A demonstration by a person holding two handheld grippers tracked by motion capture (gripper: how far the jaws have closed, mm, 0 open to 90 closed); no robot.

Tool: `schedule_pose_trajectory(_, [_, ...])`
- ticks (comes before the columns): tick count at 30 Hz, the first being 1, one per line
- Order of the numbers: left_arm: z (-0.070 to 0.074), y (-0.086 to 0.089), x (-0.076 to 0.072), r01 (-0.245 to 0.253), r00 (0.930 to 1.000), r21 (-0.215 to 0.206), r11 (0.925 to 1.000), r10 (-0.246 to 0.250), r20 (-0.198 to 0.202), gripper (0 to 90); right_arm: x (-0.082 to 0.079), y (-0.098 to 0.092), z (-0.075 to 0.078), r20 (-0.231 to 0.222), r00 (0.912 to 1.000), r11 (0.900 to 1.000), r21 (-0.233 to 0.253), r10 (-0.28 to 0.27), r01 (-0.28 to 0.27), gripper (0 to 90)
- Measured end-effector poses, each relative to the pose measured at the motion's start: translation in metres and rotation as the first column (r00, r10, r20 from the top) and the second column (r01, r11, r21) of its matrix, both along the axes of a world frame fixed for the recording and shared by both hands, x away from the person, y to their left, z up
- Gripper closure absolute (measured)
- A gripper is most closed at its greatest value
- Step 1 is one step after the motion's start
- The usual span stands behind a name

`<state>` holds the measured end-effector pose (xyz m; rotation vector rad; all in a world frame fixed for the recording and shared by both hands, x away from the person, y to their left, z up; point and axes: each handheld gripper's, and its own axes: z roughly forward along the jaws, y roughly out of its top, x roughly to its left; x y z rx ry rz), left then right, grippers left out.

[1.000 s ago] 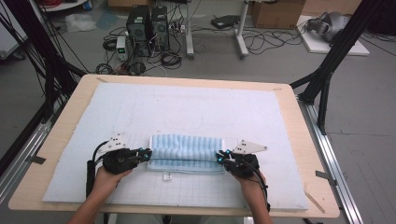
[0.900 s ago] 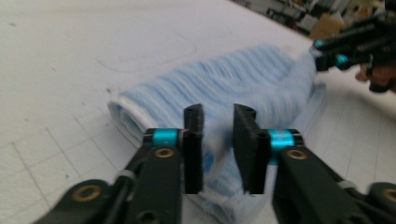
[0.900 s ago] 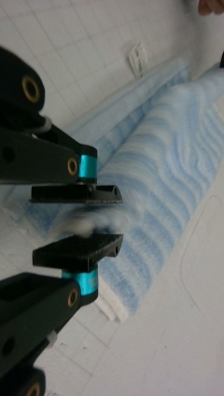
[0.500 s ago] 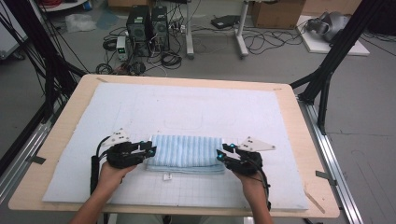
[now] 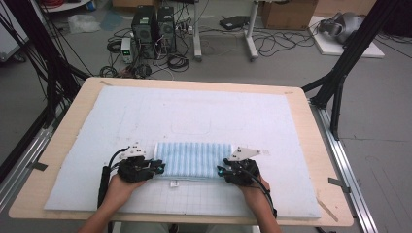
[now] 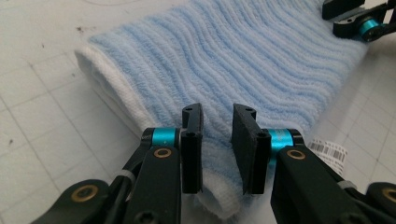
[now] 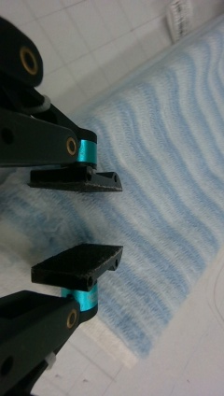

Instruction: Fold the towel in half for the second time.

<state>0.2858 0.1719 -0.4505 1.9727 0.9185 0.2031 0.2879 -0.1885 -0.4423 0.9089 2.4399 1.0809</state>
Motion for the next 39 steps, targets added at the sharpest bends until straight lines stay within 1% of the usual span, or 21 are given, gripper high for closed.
schedule_pose_trajectory(5, [0.000,0.003,0.002,0.014,0.9998,-0.013,0.9998,-0.014,-0.011,73.8,-0.003,-0.010,-0.001,-0.006,1.0000,1.000,0.021,-0.006,0.006,59.7])
schedule_pose_trajectory(6, [0.001,0.003,0.003,0.016,0.9997,-0.017,0.9997,-0.017,-0.016,73.6,-0.003,-0.010,-0.001,-0.006,1.0000,1.000,0.019,-0.005,0.005,58.9])
schedule_pose_trajectory(8, [0.003,0.007,0.007,0.014,0.9999,-0.037,0.9992,-0.014,-0.008,70.6,-0.004,-0.012,0.001,-0.002,1.0000,0.999,0.034,0.000,0.000,55.9])
schedule_pose_trajectory(9, [0.005,0.010,0.009,0.011,0.9999,-0.052,0.9986,-0.011,0.006,67.6,-0.005,-0.014,0.004,0.005,1.0000,0.999,0.046,-0.003,0.003,54.0])
schedule_pose_trajectory(10, [0.006,0.014,0.012,0.002,0.9997,-0.059,0.9982,-0.001,0.026,65.6,-0.005,-0.017,0.007,0.027,0.9996,0.998,0.060,-0.004,0.002,52.2])
schedule_pose_trajectory(11, [0.008,0.019,0.015,-0.015,0.9988,-0.074,0.9972,0.018,0.045,62.7,-0.006,-0.021,0.011,0.038,0.9992,0.996,0.088,-0.015,0.012,49.4])
schedule_pose_trajectory(13, [0.009,0.029,0.021,-0.033,0.9953,-0.097,0.9948,0.042,0.087,58.8,-0.006,-0.029,0.018,0.079,0.9954,0.992,0.117,-0.054,0.044,39.9])
schedule_pose_trajectory(14, [0.010,0.033,0.023,-0.040,0.9935,-0.107,0.9935,0.051,0.102,57.8,-0.005,-0.033,0.020,0.103,0.9921,0.991,0.116,-0.072,0.060,37.5])
schedule_pose_trajectory(17, [0.016,0.046,0.029,-0.055,0.9853,-0.161,0.9854,0.080,0.151,52.7,-0.003,-0.043,0.026,0.137,0.9841,0.987,0.126,-0.114,0.096,29.4])
schedule_pose_trajectory(19, [0.020,0.052,0.031,-0.055,0.9788,-0.203,0.9776,0.093,0.182,48.9,-0.001,-0.051,0.027,0.139,0.9806,0.983,0.138,-0.138,0.119,25.4])
schedule_pose_trajectory(21, [0.024,0.057,0.031,-0.064,0.9732,-0.227,0.9717,0.111,0.202,46.5,0.001,-0.058,0.026,0.142,0.9762,0.981,0.130,-0.164,0.146,21.2])
schedule_pose_trajectory(23, [0.027,0.062,0.031,-0.095,0.9647,-0.246,0.9646,0.150,0.216,38.2,0.000,-0.065,0.024,0.131,0.9730,0.975,0.140,-0.190,0.172,19.3])
schedule_pose_trajectory(24, [0.028,0.065,0.031,-0.110,0.9614,-0.253,0.9612,0.168,0.218,34.7,0.000,-0.069,0.024,0.131,0.9707,0.973,0.144,-0.202,0.183,16.3])
schedule_pose_trajectory(25, [0.029,0.067,0.031,-0.126,0.9580,-0.260,0.9574,0.185,0.219,29.8,0.000,-0.073,0.024,0.117,0.9719,0.971,0.150,-0.205,0.186,13.5])
schedule_pose_trajectory(27, [0.030,0.071,0.030,-0.154,0.9490,-0.271,0.9500,0.219,0.227,19.1,-0.003,-0.079,0.026,0.128,0.9664,0.967,0.156,-0.223,0.202,12.1])
schedule_pose_trajectory(28, [0.031,0.072,0.030,-0.151,0.9463,-0.278,0.9486,0.220,0.237,17.4,-0.004,-0.082,0.027,0.131,0.9650,0.965,0.163,-0.227,0.205,12.0])
schedule_pose_trajectory(30, [0.032,0.075,0.029,-0.128,0.9425,-0.295,0.9469,0.208,0.261,17.4,-0.008,-0.087,0.031,0.147,0.9575,0.959,0.177,-0.248,0.221,11.6])
schedule_pose_trajectory(32, [0.034,0.075,0.027,-0.116,0.9415,-0.301,0.9467,0.201,0.270,17.4,-0.011,-0.091,0.034,0.162,0.9521,0.956,0.182,-0.259,0.229,11.5])
schedule_pose_trajectory(34, [0.035,0.075,0.026,-0.109,0.9409,-0.295,0.9492,0.195,0.277,17.4,-0.013,-0.095,0.037,0.164,0.9513,0.956,0.180,-0.261,0.231,11.4])
schedule_pose_trajectory(37, [0.035,0.076,0.023,-0.115,0.9399,-0.281,0.9527,0.196,0.279,18.0,-0.014,-0.099,0.038,0.166,0.9495,0.955,0.178,-0.267,0.237,11.4])
schedule_pose_trajectory(39, [0.035,0.079,0.021,-0.117,0.9390,-0.281,0.9526,0.198,0.281,18.1,-0.014,-0.100,0.039,0.159,0.9475,0.951,0.189,-0.277,0.246,11.4])
